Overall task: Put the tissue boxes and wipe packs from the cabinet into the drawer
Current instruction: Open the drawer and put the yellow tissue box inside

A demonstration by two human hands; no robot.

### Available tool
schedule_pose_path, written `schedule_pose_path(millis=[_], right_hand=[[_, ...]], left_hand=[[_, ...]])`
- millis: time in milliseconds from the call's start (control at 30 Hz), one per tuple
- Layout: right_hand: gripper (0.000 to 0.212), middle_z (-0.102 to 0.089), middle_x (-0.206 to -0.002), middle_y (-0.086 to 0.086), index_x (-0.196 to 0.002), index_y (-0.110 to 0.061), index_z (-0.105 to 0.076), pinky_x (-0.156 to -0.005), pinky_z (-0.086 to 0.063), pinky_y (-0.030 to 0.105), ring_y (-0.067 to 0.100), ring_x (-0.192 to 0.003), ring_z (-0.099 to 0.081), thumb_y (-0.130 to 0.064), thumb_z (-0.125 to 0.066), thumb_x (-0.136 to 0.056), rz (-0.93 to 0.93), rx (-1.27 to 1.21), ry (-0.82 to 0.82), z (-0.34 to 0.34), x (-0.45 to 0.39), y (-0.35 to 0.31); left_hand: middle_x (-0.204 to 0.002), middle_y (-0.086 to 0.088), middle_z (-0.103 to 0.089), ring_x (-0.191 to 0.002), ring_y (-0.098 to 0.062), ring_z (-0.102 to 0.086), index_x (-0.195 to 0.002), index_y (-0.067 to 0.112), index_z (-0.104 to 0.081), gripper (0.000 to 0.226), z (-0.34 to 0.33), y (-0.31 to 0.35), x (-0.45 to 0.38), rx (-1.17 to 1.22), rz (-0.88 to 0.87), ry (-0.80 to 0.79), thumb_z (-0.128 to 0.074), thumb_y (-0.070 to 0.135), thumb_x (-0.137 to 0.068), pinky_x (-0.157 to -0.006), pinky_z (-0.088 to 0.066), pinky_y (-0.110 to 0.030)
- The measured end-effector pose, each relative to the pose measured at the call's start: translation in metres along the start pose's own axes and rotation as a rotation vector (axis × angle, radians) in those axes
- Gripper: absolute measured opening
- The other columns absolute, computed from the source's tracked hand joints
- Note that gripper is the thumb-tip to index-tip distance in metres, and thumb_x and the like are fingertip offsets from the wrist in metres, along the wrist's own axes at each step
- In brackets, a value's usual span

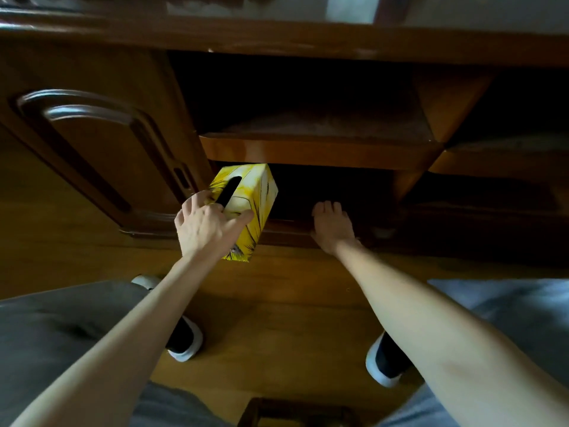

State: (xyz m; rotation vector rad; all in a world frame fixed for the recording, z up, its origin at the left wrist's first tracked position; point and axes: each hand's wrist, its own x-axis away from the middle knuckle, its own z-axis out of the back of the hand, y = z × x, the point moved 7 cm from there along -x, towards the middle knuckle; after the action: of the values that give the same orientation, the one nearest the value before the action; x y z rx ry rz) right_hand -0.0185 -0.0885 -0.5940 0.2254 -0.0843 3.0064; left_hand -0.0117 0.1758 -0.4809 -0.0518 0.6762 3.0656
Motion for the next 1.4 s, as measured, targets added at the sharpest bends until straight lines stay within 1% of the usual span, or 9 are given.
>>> schedule_pose_path(millis=[200,400,533,800,1133,1233,1267,1333,1400], right_hand=[[0.038,-0.059,-0.128,0.004,-0.125,-0.017,-0.06,-0.097,-0.049,0.039,0.026,-0.121,-0.051,-0.037,-0.067,-0.094,0.089,-0.167,0.023,0.003,0.05,-0.002],[0.031,-0.065,-0.109,-0.007,-0.108,-0.025,-0.063,-0.084,-0.052,0.029,0.014,-0.103,-0.061,-0.048,-0.071,-0.089,0.275,-0.199,0.022,-0.003,0.103,-0.01],[0.034,-0.066,-0.112,-0.007,-0.11,-0.025,-0.062,-0.082,-0.053,0.029,0.013,-0.106,-0.062,-0.05,-0.071,-0.089,0.327,-0.134,0.063,-0.005,0.11,-0.009],[0.041,-0.063,-0.125,0.006,-0.125,-0.015,-0.061,-0.087,-0.05,0.039,0.027,-0.121,-0.056,-0.036,-0.072,-0.092,0.068,-0.059,0.14,0.02,0.011,0.004],[0.039,-0.059,-0.13,0.01,-0.13,-0.013,-0.061,-0.079,-0.051,0.041,0.032,-0.126,-0.051,-0.031,-0.068,-0.096,-0.002,0.086,0.225,0.018,-0.032,0.008],[0.02,-0.063,-0.114,0.004,-0.116,-0.015,-0.066,-0.08,-0.053,0.034,0.023,-0.107,-0.059,-0.016,-0.067,-0.096,0.06,-0.169,0.397,0.001,0.0,-0.004],[0.018,-0.063,-0.108,-0.002,-0.115,-0.018,-0.065,-0.076,-0.054,0.029,0.016,-0.098,-0.062,-0.017,-0.065,-0.097,0.036,-0.365,0.334,-0.016,0.009,-0.008],[0.023,-0.064,-0.101,-0.007,-0.122,-0.017,-0.063,-0.076,-0.059,0.032,0.011,-0.087,-0.065,-0.026,-0.06,-0.101,-0.197,-0.903,-0.013,-0.067,0.018,-0.018],[0.041,-0.065,-0.111,0.004,-0.129,-0.007,-0.057,-0.096,-0.056,0.04,0.021,-0.099,-0.065,-0.039,-0.055,-0.104,-0.59,-1.575,-0.295,-0.101,0.021,-0.029]], left_hand=[[-0.148,-0.002,-0.048,-0.132,-0.03,-0.041,-0.065,0.017,-0.069,0.05,-0.001,0.0,-0.004,0.002,0.01,-0.063,-0.061,0.066,-0.072,-0.105,-0.033,-0.048],[-0.146,-0.002,-0.049,-0.131,-0.03,-0.041,-0.057,0.016,-0.069,0.053,0.002,0.005,0.004,0.047,0.032,-0.078,-0.056,0.067,-0.068,-0.103,-0.034,-0.049],[-0.142,-0.003,-0.051,-0.127,-0.032,-0.044,-0.054,0.016,-0.065,0.053,0.007,0.001,0.012,0.042,0.043,-0.067,-0.059,0.066,-0.07,-0.101,-0.035,-0.049],[-0.148,0.001,-0.046,-0.132,-0.028,-0.04,-0.072,0.018,-0.072,0.054,0.002,-0.003,0.007,0.018,0.031,-0.047,-0.056,0.069,-0.069,-0.104,-0.035,-0.048],[-0.153,0.001,-0.044,-0.139,-0.025,-0.035,-0.1,0.019,-0.078,0.057,-0.007,-0.02,0.008,0.005,0.018,-0.022,-0.058,0.066,-0.074,-0.11,-0.032,-0.048],[-0.154,0.0,-0.043,-0.14,-0.025,-0.034,-0.105,0.015,-0.078,0.065,-0.012,-0.018,0.007,-0.034,-0.006,-0.02,-0.053,0.068,-0.075,-0.111,-0.03,-0.048],[-0.153,0.001,-0.043,-0.139,-0.025,-0.035,-0.104,0.015,-0.078,0.065,-0.014,-0.017,0.006,-0.043,-0.003,-0.017,-0.053,0.068,-0.075,-0.11,-0.031,-0.047],[-0.152,0.002,-0.044,-0.137,-0.024,-0.036,-0.1,0.013,-0.079,0.066,-0.017,-0.015,0.008,-0.061,-0.009,-0.01,-0.053,0.068,-0.074,-0.11,-0.032,-0.046],[-0.152,0.003,-0.044,-0.137,-0.024,-0.036,-0.1,0.013,-0.079,0.067,-0.019,-0.015,0.009,-0.08,-0.018,-0.004,-0.054,0.069,-0.074,-0.11,-0.031,-0.045]])
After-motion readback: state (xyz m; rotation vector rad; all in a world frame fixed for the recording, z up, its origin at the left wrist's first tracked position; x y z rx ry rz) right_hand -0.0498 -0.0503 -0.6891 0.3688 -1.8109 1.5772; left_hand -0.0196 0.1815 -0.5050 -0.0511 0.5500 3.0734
